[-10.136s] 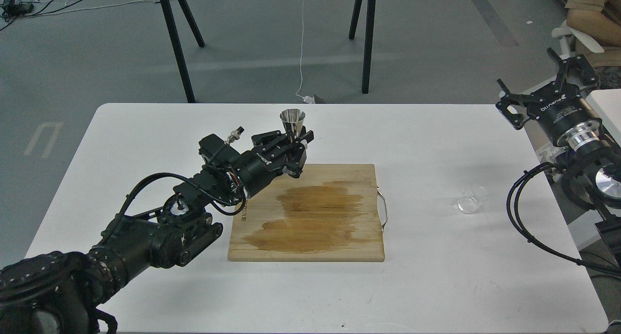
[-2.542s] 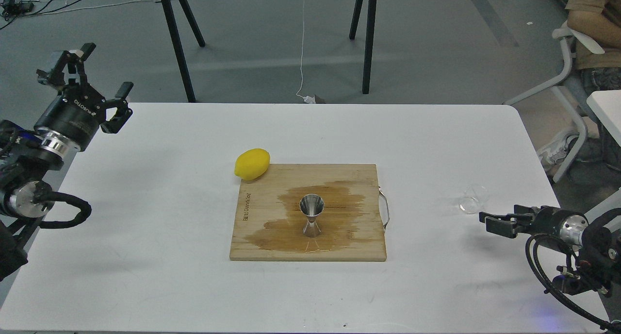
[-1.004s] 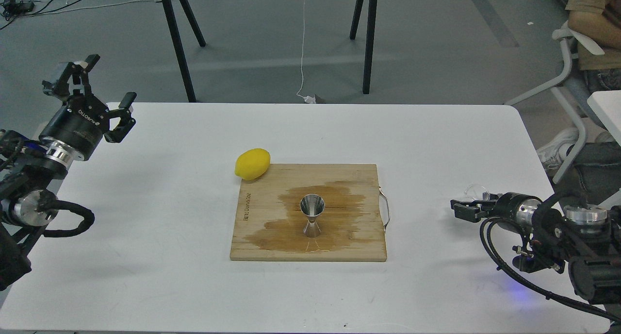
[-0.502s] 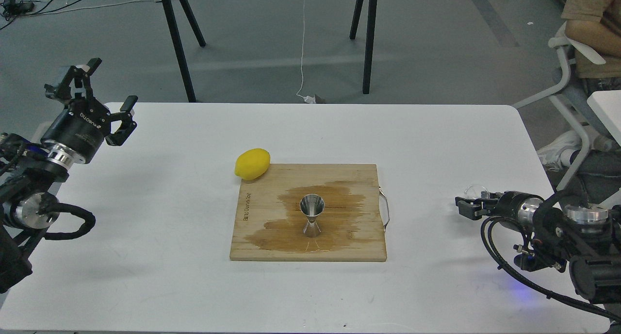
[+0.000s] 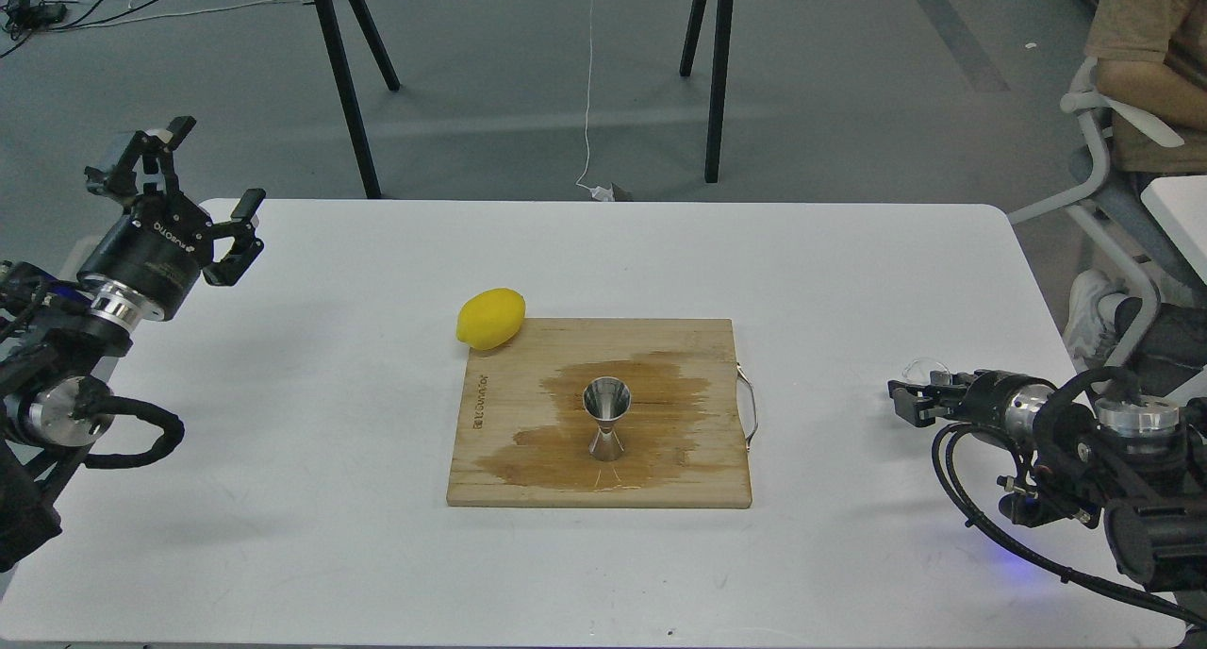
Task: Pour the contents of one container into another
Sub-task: 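Lower the right gripper to the clear glass and grasp it, then lift the clear glass and carry it above the jigger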
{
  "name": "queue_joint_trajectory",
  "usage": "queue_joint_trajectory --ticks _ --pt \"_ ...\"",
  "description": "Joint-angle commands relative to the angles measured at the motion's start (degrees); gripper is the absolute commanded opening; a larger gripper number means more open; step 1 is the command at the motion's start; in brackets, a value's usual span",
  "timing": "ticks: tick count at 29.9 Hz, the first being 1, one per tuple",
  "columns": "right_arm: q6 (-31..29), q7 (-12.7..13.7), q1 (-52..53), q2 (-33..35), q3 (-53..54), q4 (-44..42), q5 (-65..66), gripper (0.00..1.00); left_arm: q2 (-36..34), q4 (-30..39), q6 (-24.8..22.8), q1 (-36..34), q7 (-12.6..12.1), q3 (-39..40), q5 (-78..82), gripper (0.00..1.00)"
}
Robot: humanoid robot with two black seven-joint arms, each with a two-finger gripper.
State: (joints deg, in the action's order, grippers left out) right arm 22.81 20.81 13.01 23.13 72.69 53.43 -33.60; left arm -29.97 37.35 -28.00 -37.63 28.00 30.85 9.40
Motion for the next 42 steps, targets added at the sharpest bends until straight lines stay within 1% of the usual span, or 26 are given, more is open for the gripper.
queue_joint_trajectory --ticks 1,13,20,23,28,31,34,36,42 --pt "-0.84 0.02 -0.09 -0.02 -0.09 0.01 0.12 0.48 0.00 0.00 0.00 0.01 0.00 0.00 0.00 1.00" --pt "-1.01 0.02 -0.09 -0.02 -0.18 0.53 1.79 0.44 -0.09 0.00 0.00 0.36 0.00 0.00 0.00 1.00" --pt "-1.01 0.02 0.61 0.16 -0.71 2.11 1.87 0.44 0.00 0.00 0.00 0.36 0.00 0.00 0.00 1.00" --pt "-0.84 0.11 3.16 1.21 -1.58 4.74 2.05 0.44 0.09 -0.09 0.00 0.54 0.00 0.00 0.00 1.00" --pt "-0.14 0.55 9.48 2.79 -4.30 10.10 7.66 0.44 1.14 -0.09 0.00 0.62 0.00 -0.26 0.09 1.00" --pt "-0.14 0.99 14.48 2.88 -8.43 13.44 13.37 0.44 1.14 -0.18 0.00 0.71 0.00 -0.70 0.09 1.00" --pt "-0.40 2.92 19.76 2.80 -13.96 16.52 19.08 0.44 1.14 -0.18 0.00 1.15 0.00 -0.96 0.18 1.00" --pt "-0.92 3.62 22.05 2.36 -16.87 18.37 21.55 0.44 1.14 -0.09 0.00 1.41 0.00 -0.96 0.27 1.00" --pt "-2.06 3.71 24.26 1.83 -24.08 28.55 29.28 0.45 1.32 -0.18 0.00 1.33 0.00 -0.96 0.88 1.00"
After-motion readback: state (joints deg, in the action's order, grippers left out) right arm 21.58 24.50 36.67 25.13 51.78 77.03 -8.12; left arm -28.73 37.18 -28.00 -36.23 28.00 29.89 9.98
